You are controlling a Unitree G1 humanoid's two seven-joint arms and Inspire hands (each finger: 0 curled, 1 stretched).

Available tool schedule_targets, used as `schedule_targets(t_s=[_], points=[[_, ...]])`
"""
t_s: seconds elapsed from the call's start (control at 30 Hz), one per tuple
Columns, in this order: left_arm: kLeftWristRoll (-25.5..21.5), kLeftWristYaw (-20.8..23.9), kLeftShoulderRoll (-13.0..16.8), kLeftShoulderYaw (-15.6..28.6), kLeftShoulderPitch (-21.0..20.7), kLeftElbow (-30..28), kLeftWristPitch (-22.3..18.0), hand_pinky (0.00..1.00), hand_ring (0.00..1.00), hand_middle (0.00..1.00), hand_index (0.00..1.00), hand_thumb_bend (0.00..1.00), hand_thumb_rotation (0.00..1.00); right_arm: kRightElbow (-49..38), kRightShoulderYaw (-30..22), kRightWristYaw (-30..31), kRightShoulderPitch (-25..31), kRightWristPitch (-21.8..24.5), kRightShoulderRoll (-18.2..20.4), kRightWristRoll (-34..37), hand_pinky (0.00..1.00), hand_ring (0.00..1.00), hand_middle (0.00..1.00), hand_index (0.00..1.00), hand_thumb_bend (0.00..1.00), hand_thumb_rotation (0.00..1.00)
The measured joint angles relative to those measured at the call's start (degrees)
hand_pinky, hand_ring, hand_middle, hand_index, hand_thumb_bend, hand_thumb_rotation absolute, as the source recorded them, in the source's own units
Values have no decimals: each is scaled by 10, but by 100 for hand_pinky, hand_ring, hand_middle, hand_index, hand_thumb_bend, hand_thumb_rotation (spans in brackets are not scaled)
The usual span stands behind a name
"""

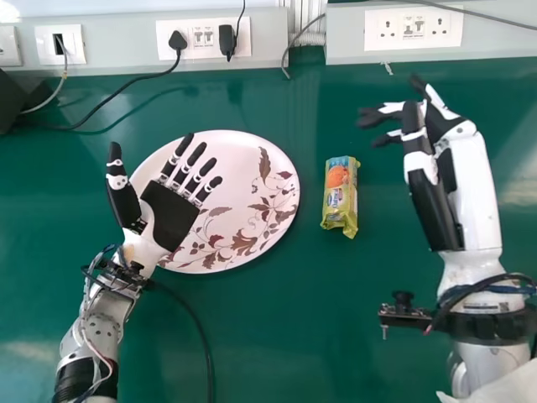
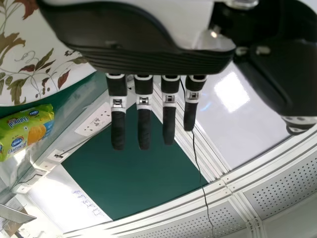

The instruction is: Pick up biscuit and place it in the plate

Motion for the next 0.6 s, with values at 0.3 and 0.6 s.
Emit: schedule_targets(t_s=[0.3,0.6], points=[[0,-1,1,0,-1,1,-1,55,68,77,85,98,61,-15,-3,-1,-14,15,-3,-25,49,59,62,50,52,9],[0,-1,2,0,-1,1,-1,56,69,78,85,99,64,-33,-9,13,-28,36,-25,-73,49,59,62,50,52,9]])
